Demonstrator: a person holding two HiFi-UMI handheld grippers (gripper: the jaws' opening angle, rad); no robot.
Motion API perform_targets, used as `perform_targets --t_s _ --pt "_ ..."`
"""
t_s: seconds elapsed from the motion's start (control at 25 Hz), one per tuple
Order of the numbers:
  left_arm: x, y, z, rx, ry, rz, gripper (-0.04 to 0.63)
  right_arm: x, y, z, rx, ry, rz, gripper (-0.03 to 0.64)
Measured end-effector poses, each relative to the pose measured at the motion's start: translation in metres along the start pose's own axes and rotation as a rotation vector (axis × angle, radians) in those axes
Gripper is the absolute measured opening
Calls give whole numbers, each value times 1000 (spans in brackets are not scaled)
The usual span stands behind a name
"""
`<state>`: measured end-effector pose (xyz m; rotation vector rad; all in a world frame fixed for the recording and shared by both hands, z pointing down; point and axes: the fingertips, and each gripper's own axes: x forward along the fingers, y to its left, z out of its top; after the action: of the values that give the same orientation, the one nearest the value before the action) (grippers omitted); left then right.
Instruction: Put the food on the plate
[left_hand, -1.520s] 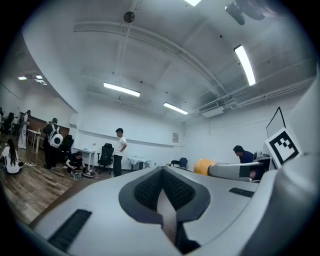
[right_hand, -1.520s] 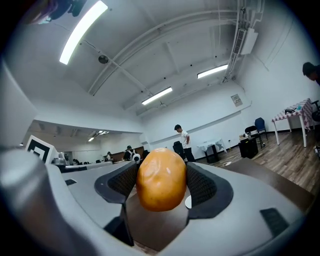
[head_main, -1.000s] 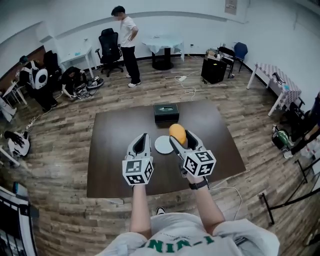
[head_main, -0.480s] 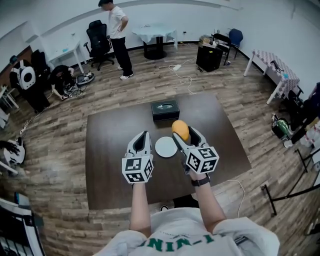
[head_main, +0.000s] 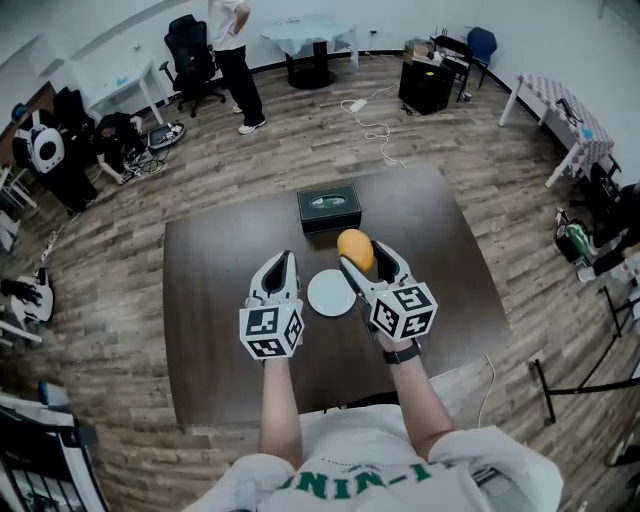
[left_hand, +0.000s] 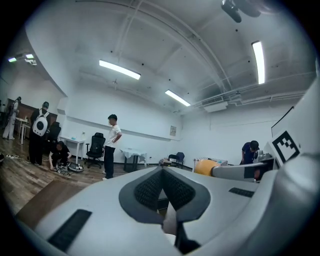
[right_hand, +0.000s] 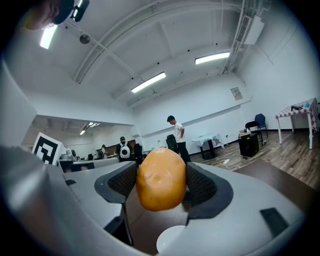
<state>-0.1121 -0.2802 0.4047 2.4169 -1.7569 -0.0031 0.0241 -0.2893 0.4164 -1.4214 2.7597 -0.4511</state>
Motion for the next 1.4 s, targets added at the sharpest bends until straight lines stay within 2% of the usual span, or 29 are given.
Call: perform_targets --t_s 0.28,0.68,1.4 --pt "35 9 -35 -19 62 12 11 31 -23 -25 -6 64 8 324" --pt "58 27 -99 -60 170 52 9 56 -55 -94 13 220 -1 324" --pt "70 59 -194 -152 300 94 9 101 -54 -202 68 423 53 324"
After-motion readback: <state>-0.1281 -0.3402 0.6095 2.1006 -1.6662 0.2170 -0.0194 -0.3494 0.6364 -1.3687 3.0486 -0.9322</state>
